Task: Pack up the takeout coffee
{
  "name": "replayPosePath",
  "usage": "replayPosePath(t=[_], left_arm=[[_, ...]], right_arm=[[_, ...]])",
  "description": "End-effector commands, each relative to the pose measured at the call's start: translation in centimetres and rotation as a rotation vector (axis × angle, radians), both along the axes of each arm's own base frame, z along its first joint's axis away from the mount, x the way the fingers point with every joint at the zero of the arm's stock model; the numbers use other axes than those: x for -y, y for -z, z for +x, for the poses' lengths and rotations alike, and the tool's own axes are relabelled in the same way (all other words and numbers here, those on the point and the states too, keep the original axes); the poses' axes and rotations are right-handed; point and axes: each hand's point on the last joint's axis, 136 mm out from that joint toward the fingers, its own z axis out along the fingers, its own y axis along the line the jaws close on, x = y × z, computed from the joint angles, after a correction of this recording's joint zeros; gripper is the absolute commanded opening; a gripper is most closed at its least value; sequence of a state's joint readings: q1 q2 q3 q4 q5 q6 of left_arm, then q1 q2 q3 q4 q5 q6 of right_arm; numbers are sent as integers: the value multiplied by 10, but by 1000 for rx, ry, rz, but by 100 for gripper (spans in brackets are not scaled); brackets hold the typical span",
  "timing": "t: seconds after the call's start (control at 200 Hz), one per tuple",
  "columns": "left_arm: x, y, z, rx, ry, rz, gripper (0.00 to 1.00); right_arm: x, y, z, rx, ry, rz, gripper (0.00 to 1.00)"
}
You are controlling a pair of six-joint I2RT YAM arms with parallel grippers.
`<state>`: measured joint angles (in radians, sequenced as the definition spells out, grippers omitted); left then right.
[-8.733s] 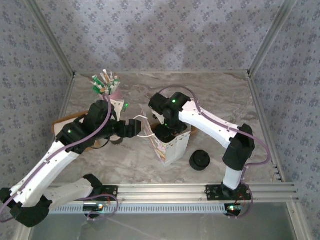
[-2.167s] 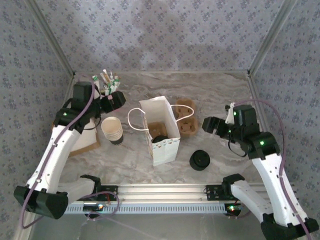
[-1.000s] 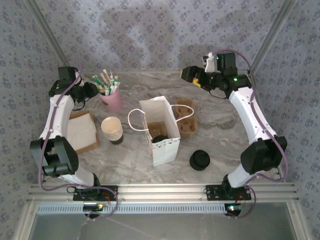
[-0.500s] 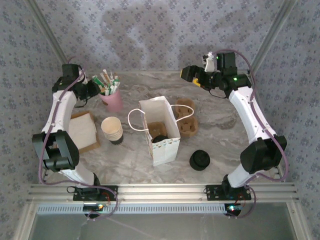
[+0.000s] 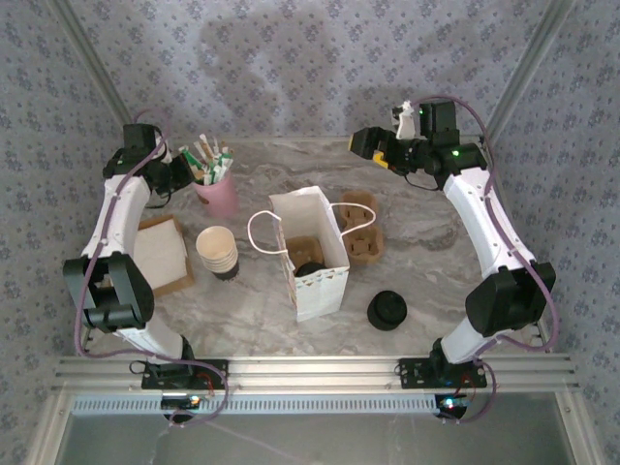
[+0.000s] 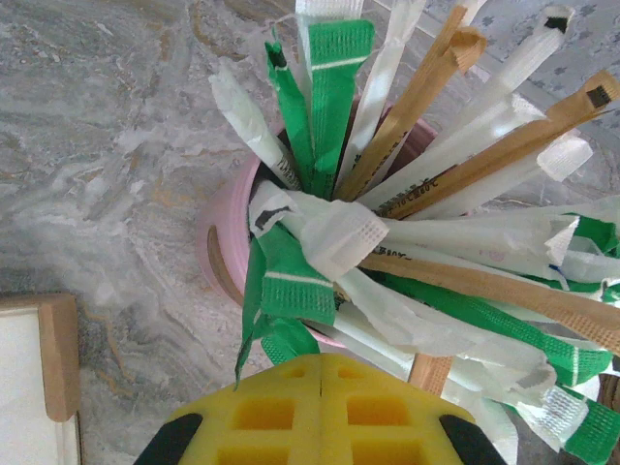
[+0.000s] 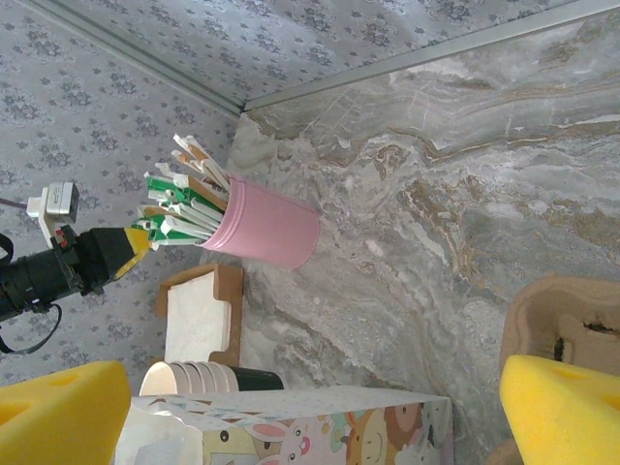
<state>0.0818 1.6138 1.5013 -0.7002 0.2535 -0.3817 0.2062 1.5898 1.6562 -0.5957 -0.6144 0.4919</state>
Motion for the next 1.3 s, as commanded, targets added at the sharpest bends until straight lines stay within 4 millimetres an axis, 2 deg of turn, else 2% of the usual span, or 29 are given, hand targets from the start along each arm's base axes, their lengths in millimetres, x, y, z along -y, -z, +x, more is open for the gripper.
replayPosePath(t=[0.0, 0.43, 0.63, 0.859, 1.099, 1.209, 1.224, 1.294], left_arm=[[1, -30, -5, 53, 6, 31, 0], [6, -111, -39, 192, -25, 19, 0], [10, -159, -67, 284, -42, -15, 0], [19, -222, -110, 428, -30, -68, 0], [41, -278, -151, 563, 44, -175, 0], [59, -292, -162, 574, 121, -267, 0], [62, -302, -167, 601, 136, -276, 0], [75, -313, -177, 618, 195, -336, 0]], right_arm=[[-3, -10, -7, 10, -28, 10, 100], [-10, -33, -30, 48, -44, 14, 100], [-14, -44, -47, 69, -62, 9, 100], [-13, -60, -69, 103, -72, 4, 100], [-6, -71, -92, 128, -59, 1, 100], [-1, -76, -104, 135, -51, 4, 100], [-1, -76, -106, 136, -50, 4, 100], [2, -78, -113, 138, -47, 5, 100]])
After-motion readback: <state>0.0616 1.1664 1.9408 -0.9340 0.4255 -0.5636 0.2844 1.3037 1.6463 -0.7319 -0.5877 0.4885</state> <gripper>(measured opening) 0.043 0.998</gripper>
